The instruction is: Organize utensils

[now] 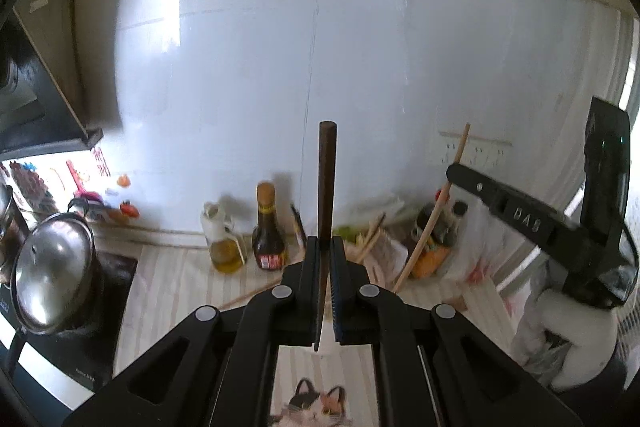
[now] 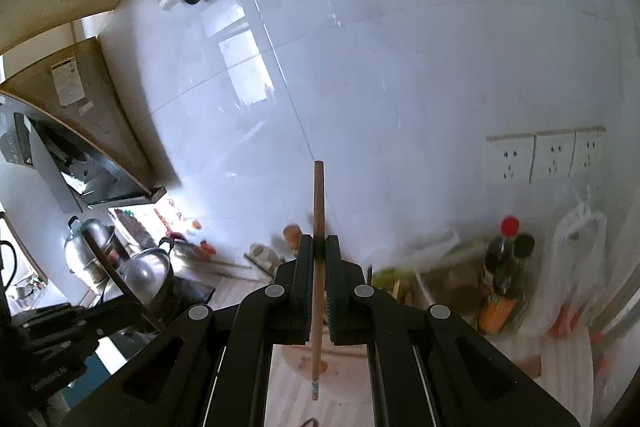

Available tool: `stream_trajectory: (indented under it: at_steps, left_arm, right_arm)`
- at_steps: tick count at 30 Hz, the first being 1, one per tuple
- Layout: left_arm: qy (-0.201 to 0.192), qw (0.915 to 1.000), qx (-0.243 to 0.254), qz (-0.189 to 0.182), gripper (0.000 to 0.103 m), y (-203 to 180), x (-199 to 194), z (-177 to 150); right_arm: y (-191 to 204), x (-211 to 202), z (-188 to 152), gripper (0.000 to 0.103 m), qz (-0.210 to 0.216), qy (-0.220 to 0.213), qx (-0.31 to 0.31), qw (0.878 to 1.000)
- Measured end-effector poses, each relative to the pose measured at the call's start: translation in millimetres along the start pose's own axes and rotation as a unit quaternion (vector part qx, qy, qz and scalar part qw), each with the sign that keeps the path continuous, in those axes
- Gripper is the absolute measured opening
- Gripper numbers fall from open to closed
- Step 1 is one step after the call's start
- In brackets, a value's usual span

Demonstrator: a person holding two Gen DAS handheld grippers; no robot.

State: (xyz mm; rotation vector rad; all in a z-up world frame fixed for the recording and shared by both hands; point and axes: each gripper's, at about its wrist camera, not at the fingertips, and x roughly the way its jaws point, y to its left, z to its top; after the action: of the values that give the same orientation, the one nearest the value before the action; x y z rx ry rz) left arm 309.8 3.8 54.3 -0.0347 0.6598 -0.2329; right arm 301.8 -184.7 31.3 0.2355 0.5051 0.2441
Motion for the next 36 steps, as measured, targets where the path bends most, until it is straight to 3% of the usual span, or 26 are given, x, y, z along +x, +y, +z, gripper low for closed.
stream_trajectory:
  at_steps: [9,15,16,17,18,19,20,25,30,36]
  left_arm:
    - [0.001,1.0,-0.001,0.003,0.0,1,43,42]
    - [0.002,0.9995,-0.021,0.026,0.007,35,34,7]
    - [0.014,0.9987,-0.032,0.037,0.016,46,33,-7]
    - [0.027,0.9973,-0.044,0.052,0.041,56,34,-23]
    - [0.037,0.9958,-0.056,0.061,0.059,64,36,-36]
    - [0.048,0.9938,-0.071,0.071,0.086,74,40,-53]
    - [0.06,0.9913,-0.082,0.083,0.088,83,45,-71]
    - [0.143,0.9786,-0.077,0.126,0.088,102,99,-136]
    - [0.214,0.9675,-0.066,0.117,0.088,109,159,-185]
    - [0.276,0.9557,-0.044,0.093,0.088,118,232,-209]
  right_arm:
    - [-11,39,34,0.005,-0.015,-0.001,0.007,1.0]
    - [-28,23,13,0.005,0.008,0.009,0.024,1.0]
    - [-33,17,4,0.005,0.013,0.016,0.031,0.999]
    - [-40,11,-7,0.005,0.02,0.023,0.042,0.999]
    - [-44,7,-16,0.005,0.023,0.03,0.048,0.998]
    - [-48,3,-27,0.005,0.026,0.039,0.054,0.997]
    - [-52,0,-37,0.005,0.03,0.047,0.061,0.997]
    - [-72,-4,-95,0.005,0.018,0.11,0.096,0.989]
    - [-96,18,-159,0.005,-0.021,0.184,0.143,0.972]
    - [-128,77,-243,0.005,-0.079,0.292,0.197,0.933]
